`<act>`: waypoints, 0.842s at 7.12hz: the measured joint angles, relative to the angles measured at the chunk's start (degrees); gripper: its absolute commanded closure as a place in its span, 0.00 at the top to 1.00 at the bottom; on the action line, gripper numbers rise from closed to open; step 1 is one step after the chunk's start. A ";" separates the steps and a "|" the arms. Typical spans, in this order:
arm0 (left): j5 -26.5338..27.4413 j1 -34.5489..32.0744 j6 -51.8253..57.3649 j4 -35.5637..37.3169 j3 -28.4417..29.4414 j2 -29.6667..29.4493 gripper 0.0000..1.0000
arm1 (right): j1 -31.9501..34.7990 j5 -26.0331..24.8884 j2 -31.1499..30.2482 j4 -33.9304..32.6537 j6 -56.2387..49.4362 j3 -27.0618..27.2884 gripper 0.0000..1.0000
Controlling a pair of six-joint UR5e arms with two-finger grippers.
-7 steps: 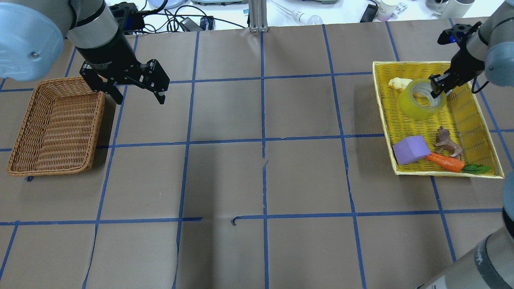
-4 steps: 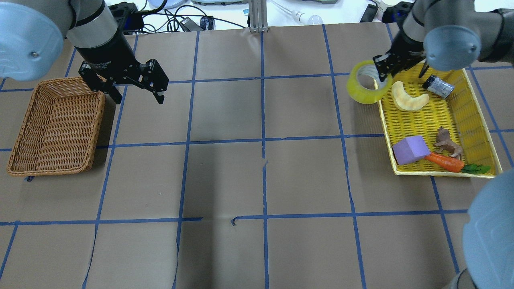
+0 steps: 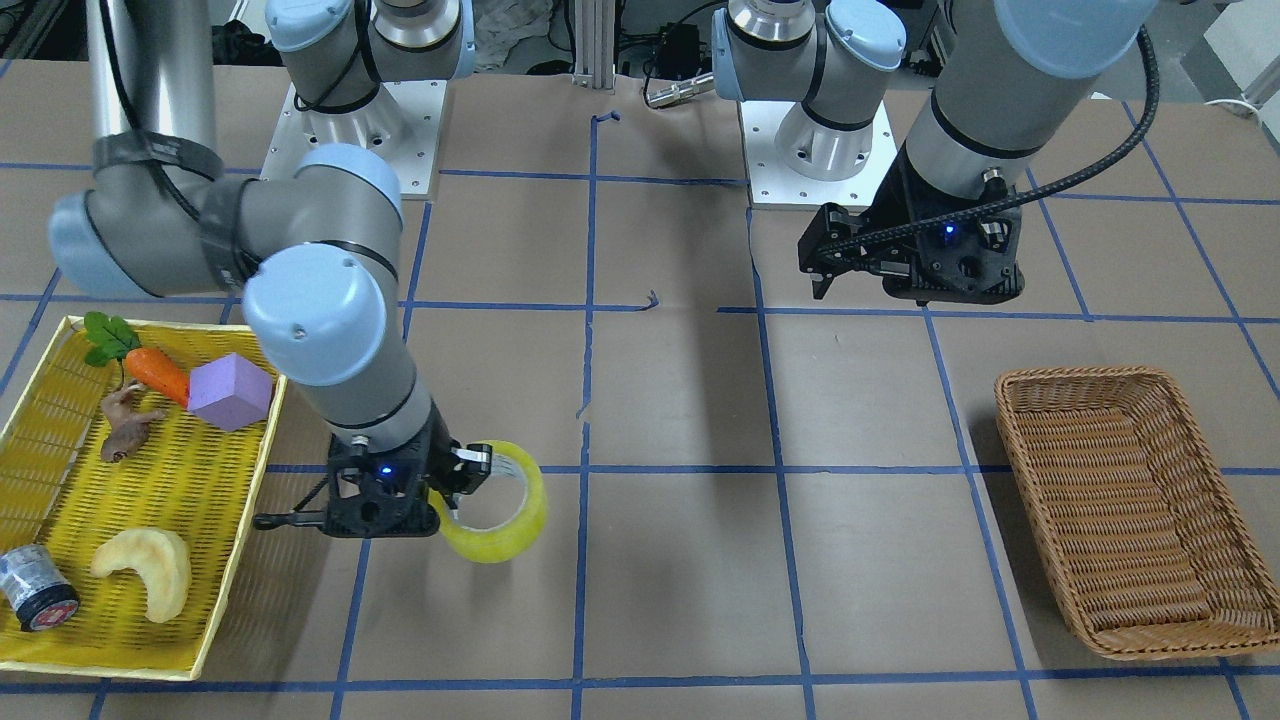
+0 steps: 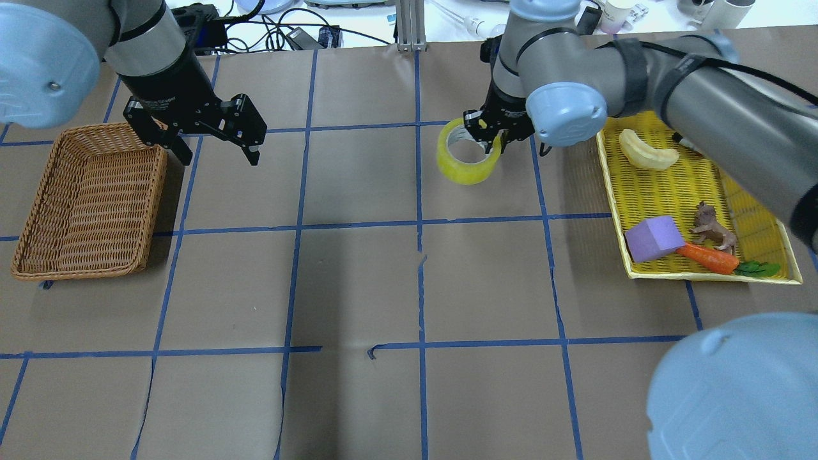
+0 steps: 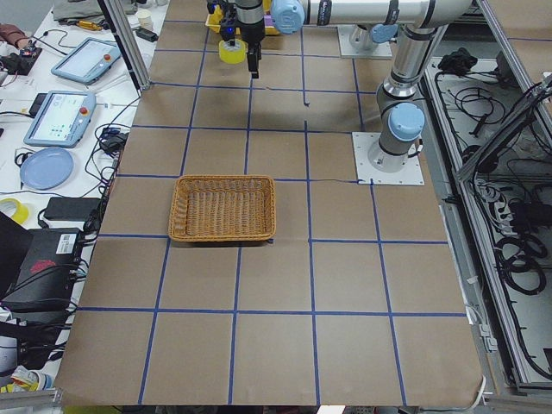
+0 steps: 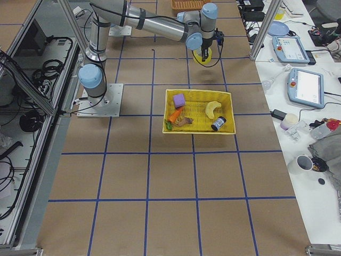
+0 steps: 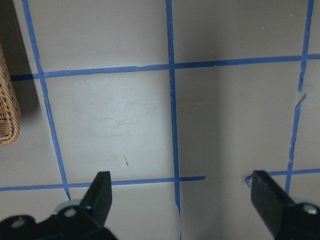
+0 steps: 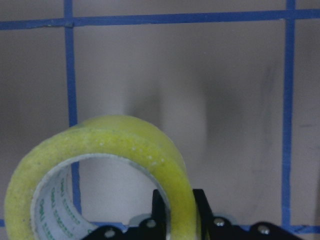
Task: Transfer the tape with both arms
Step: 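Lift the tape roll with the right gripper and carry it to table center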
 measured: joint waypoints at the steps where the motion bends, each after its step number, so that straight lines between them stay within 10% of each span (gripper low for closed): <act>1: 0.26 0.23 0.29 -0.04 0.00 -0.02 1.00 | 1.37 0.25 3.41 -1.49 1.70 -2.37 0.00; 4: 1.01 2.02 3.05 -0.21 -0.10 -0.03 1.00 | 3.77 0.43 10.50 -2.43 4.50 -8.08 0.05; 5: 1.02 2.21 3.24 -0.19 -0.25 -0.03 1.00 | 3.90 0.42 11.67 -2.35 4.80 -9.18 0.79; 6: 1.03 2.27 3.31 -0.10 -0.64 0.06 1.00 | 3.93 0.38 12.31 -2.21 4.79 -9.61 1.00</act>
